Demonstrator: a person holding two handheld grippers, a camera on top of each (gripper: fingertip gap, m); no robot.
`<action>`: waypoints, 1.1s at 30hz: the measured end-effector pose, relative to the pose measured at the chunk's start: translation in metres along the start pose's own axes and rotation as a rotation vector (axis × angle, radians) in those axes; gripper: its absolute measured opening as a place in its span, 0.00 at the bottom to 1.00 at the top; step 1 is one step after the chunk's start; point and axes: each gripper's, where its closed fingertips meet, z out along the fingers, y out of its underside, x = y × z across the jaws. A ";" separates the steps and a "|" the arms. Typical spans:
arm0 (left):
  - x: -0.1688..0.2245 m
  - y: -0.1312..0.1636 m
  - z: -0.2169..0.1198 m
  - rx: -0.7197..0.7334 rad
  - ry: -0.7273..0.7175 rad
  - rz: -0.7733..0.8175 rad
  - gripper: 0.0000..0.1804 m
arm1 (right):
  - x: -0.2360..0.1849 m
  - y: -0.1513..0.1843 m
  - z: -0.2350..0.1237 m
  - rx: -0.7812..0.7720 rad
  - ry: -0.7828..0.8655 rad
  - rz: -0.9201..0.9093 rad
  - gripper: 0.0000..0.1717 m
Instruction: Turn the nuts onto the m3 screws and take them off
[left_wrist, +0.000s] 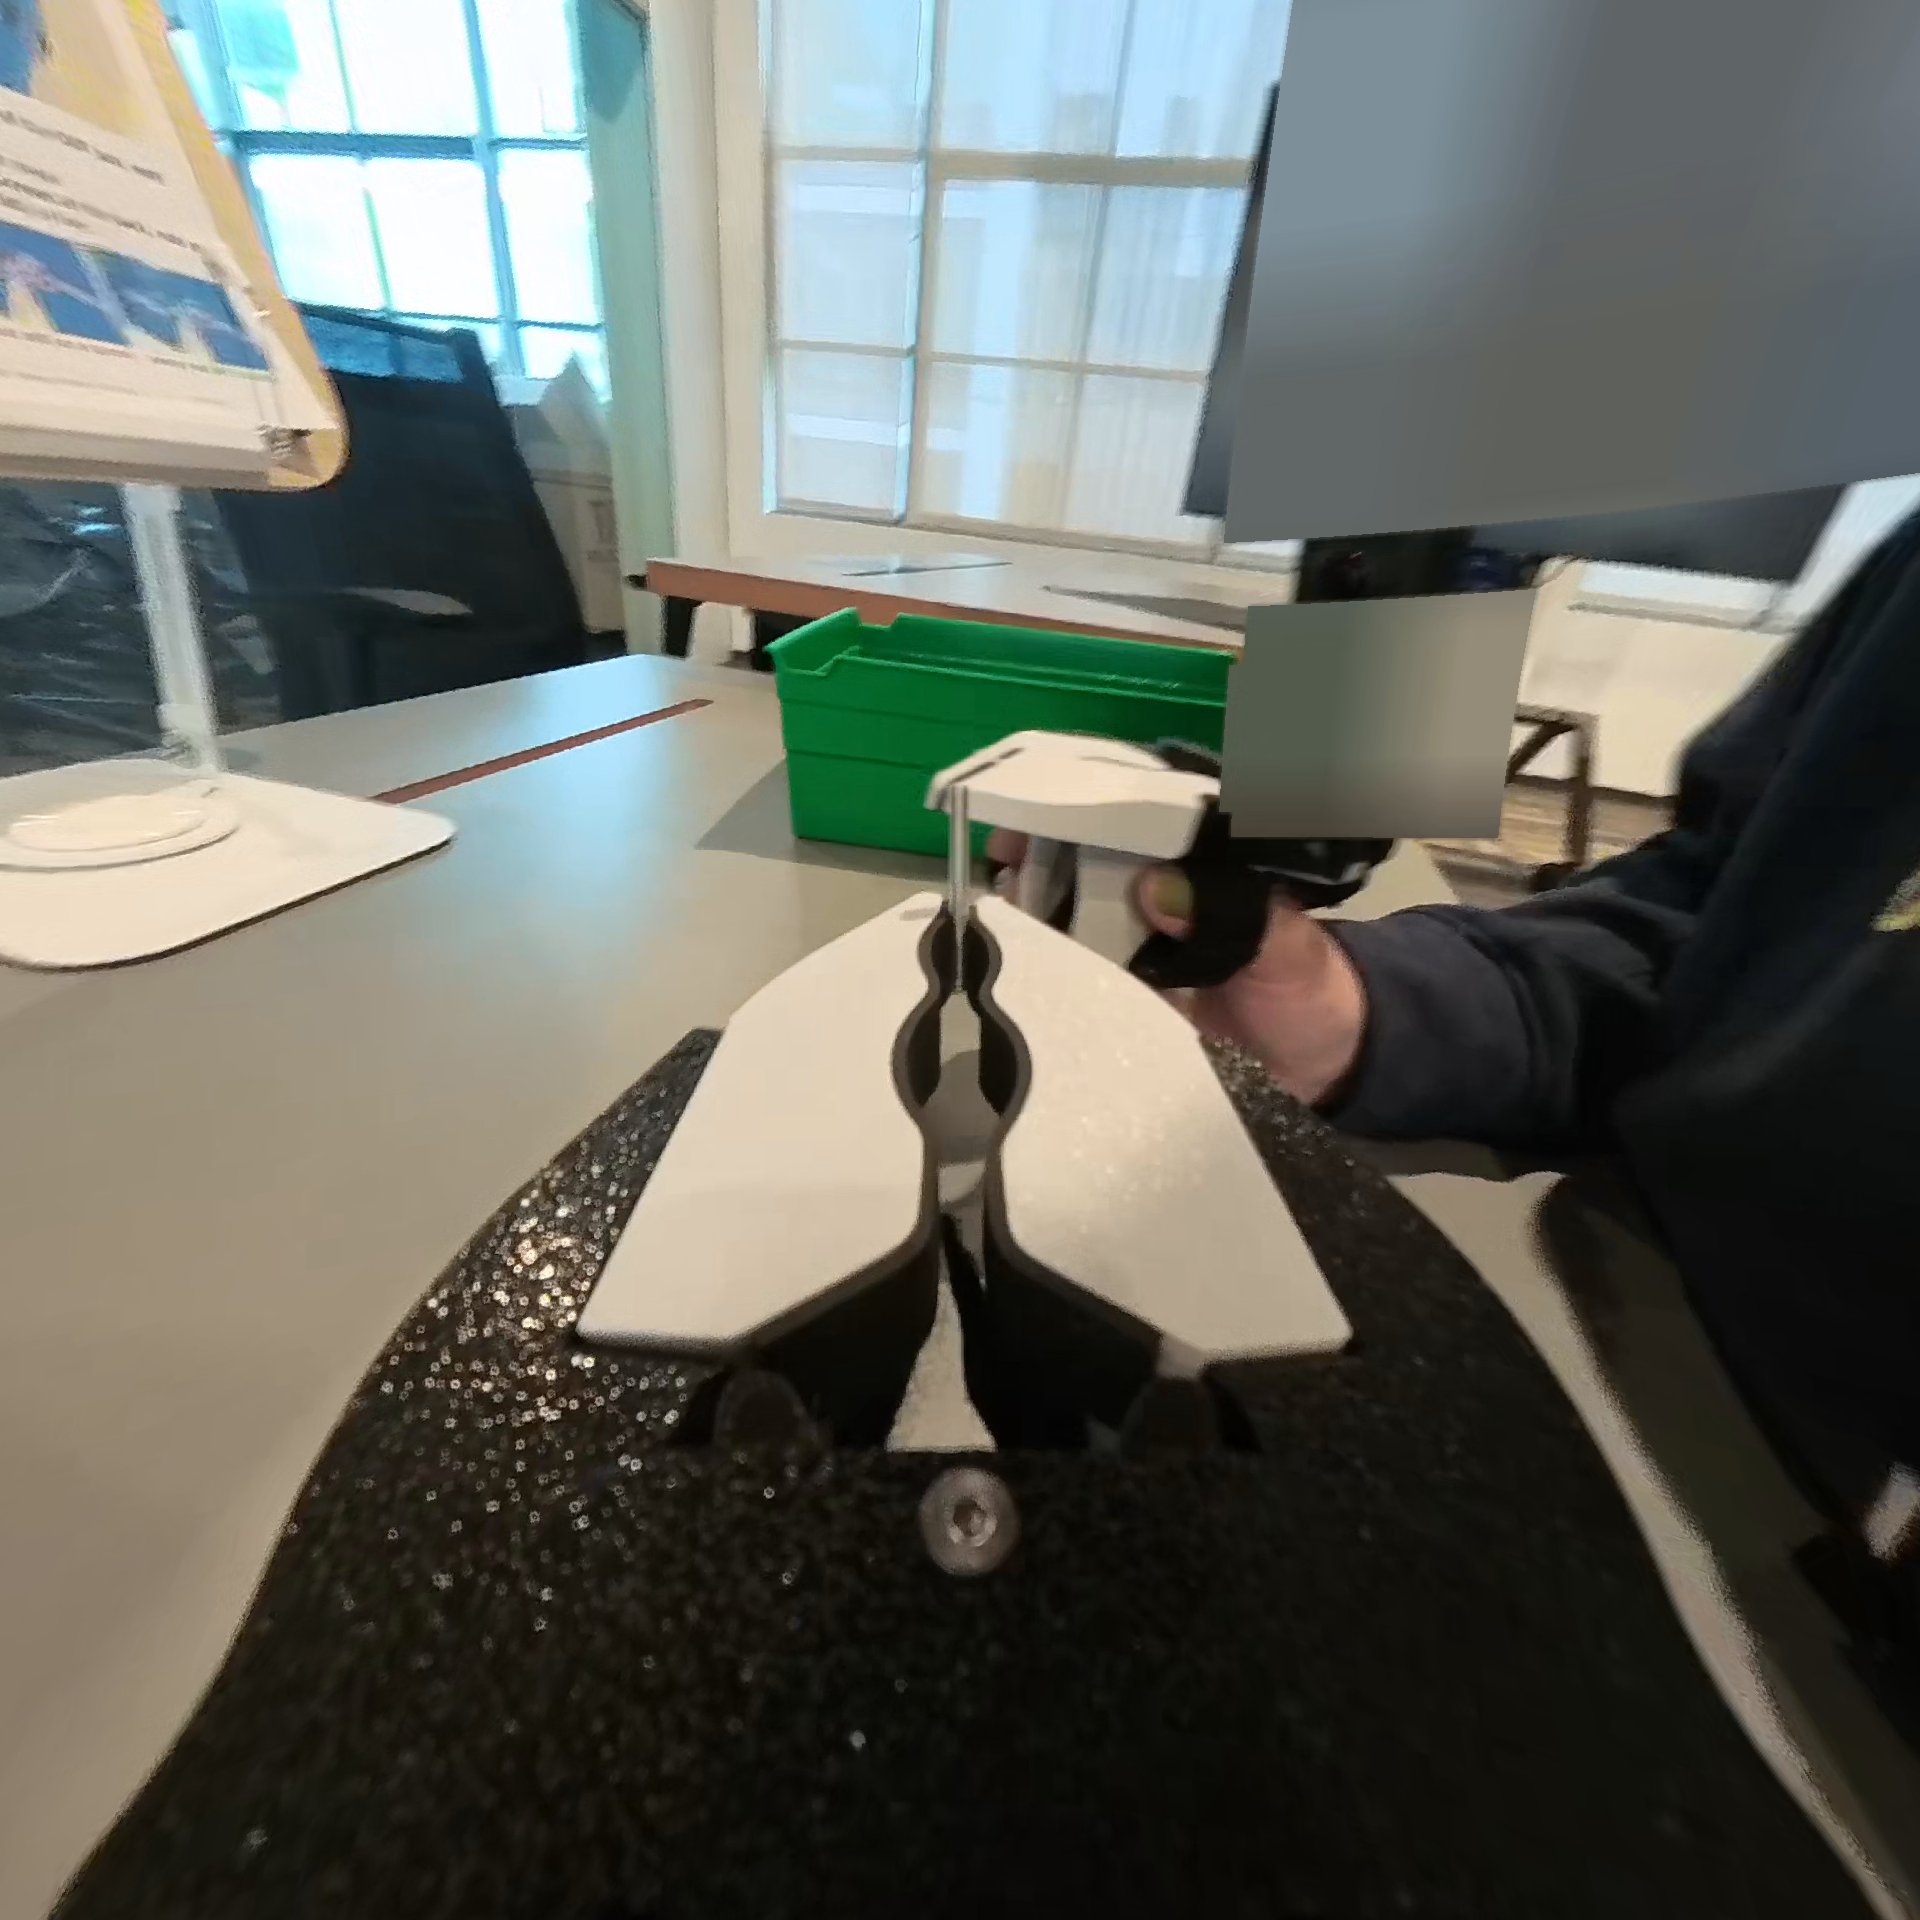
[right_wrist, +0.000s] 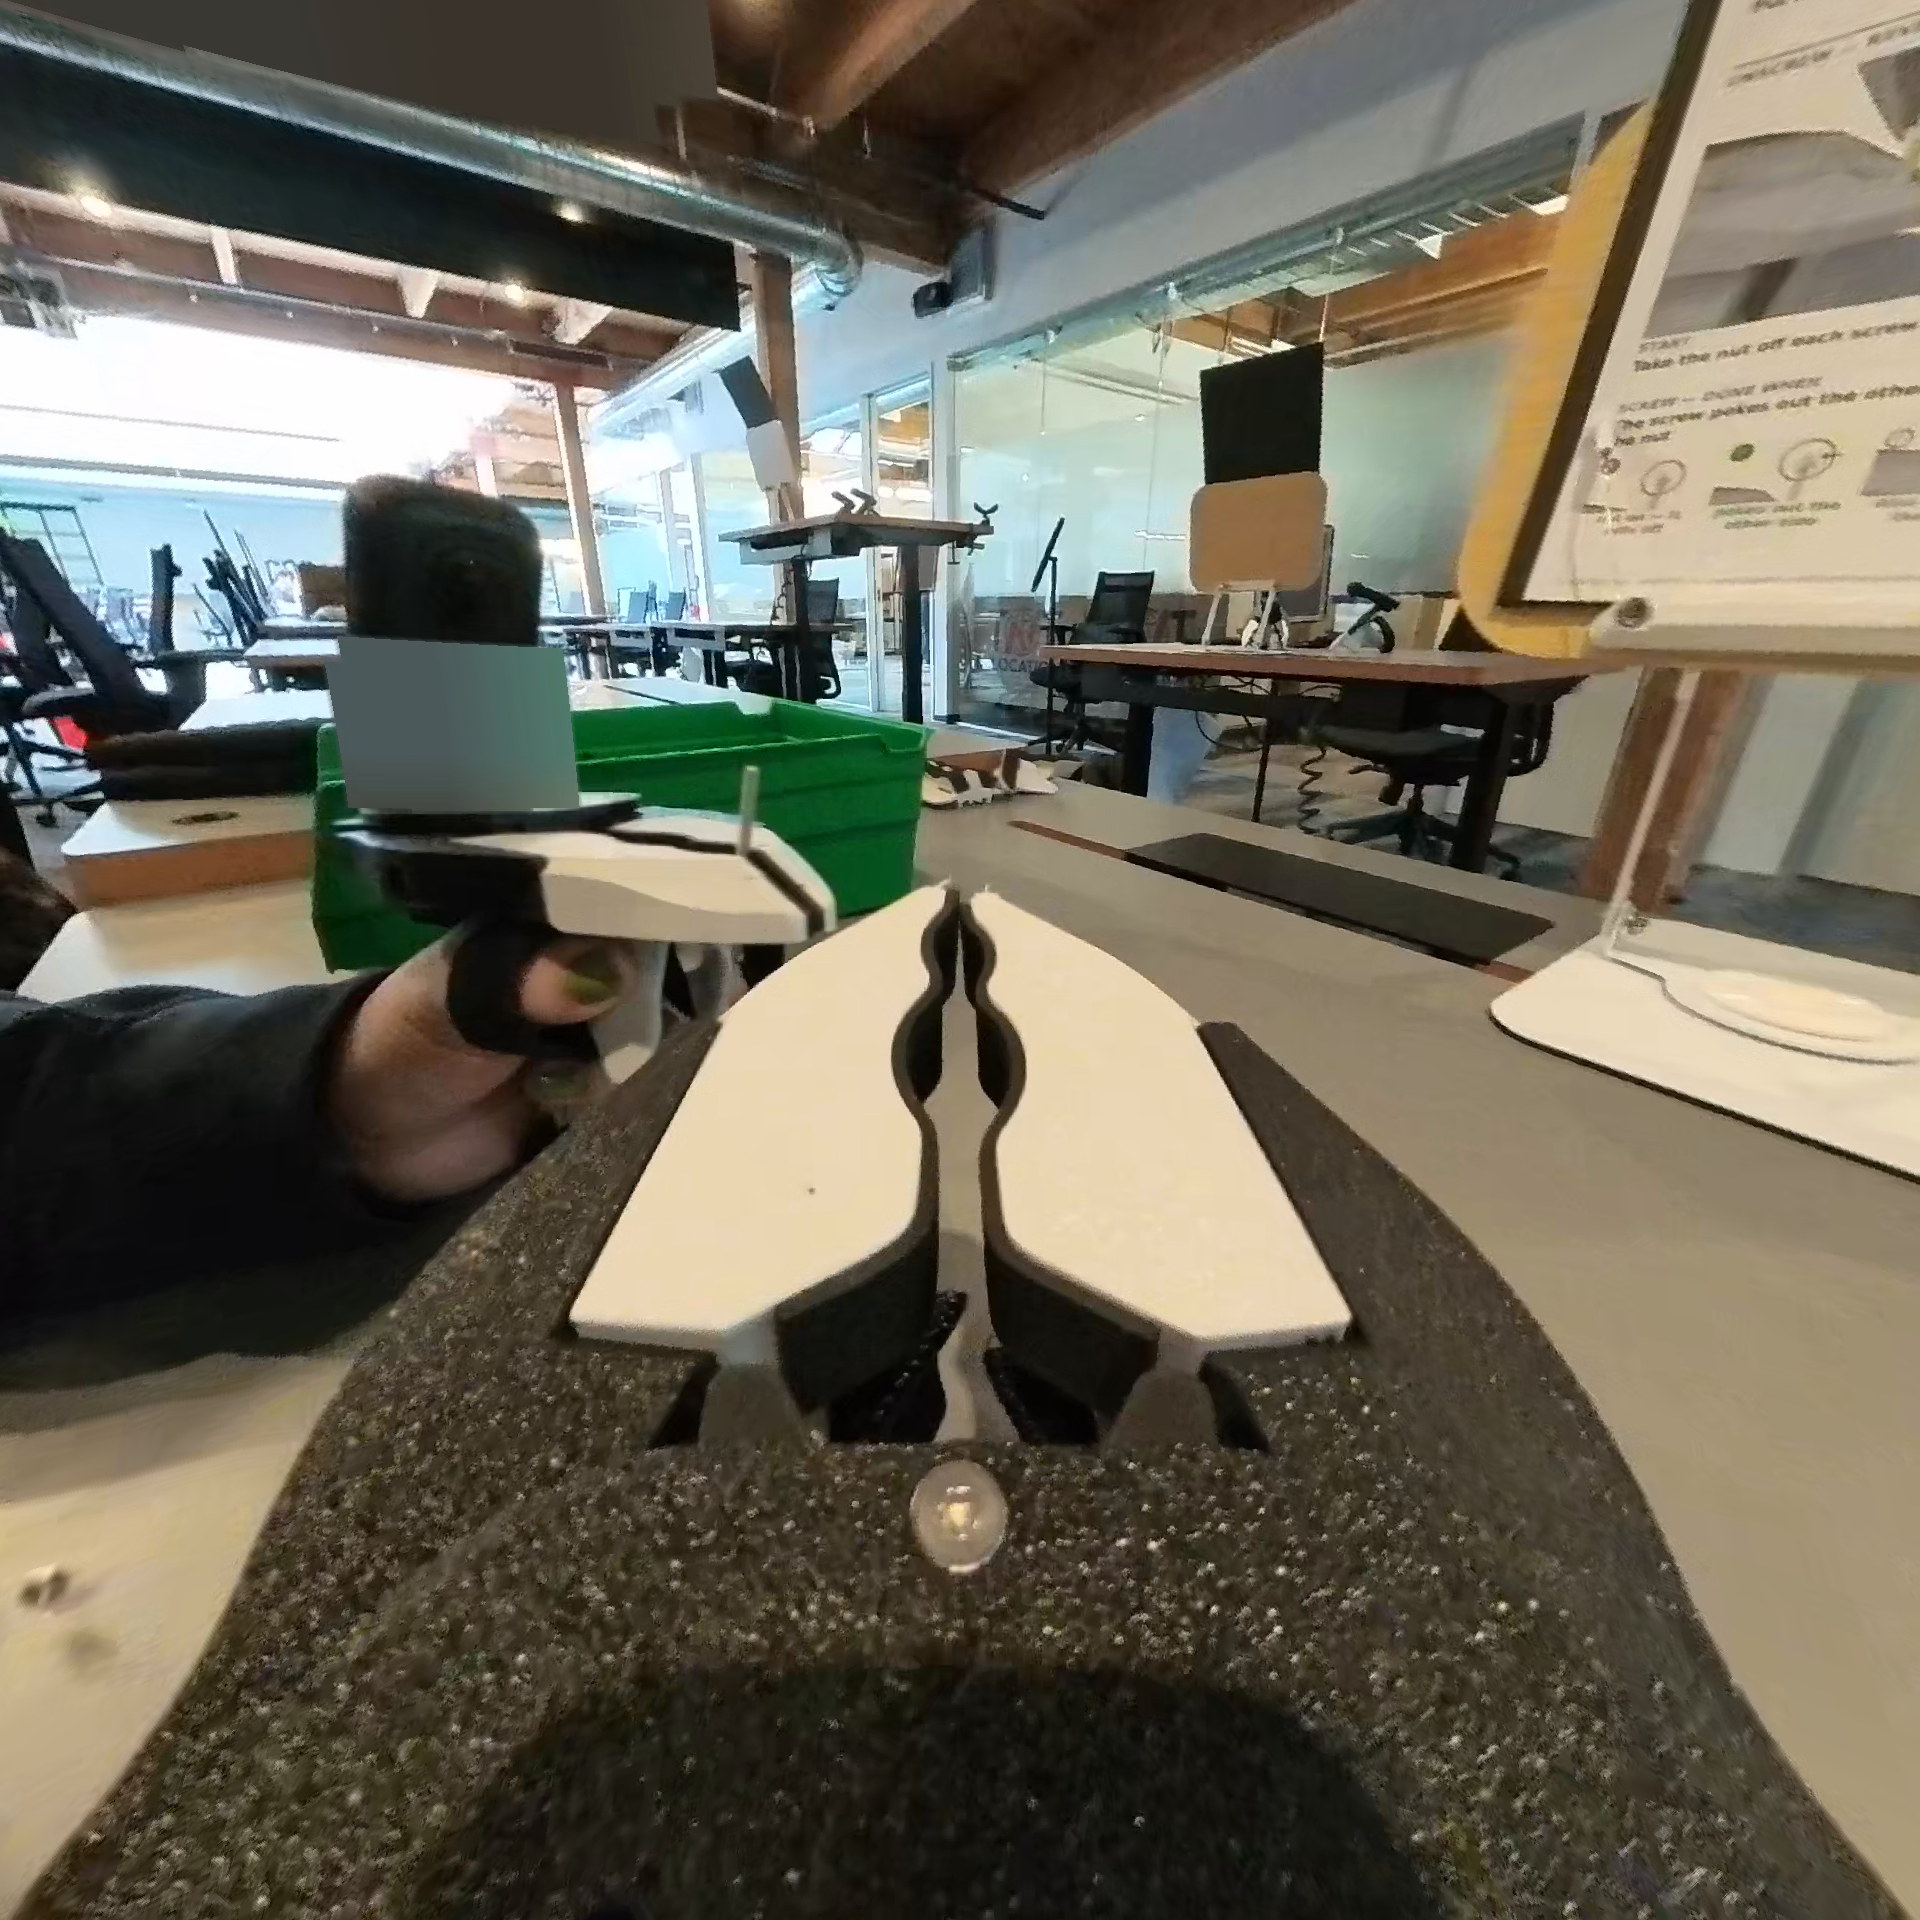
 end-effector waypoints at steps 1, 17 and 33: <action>-0.003 0.002 0.000 -0.014 -0.024 0.003 0.00 | -0.001 0.000 0.000 -0.003 -0.002 -0.008 0.00; -0.069 0.036 -0.026 -0.326 -0.504 0.064 0.00 | -0.027 0.009 0.005 -0.066 -0.111 -0.148 0.00; -0.066 0.039 -0.023 -0.341 -0.468 0.071 0.00 | -0.135 0.066 -0.058 -0.635 -0.816 -0.056 0.14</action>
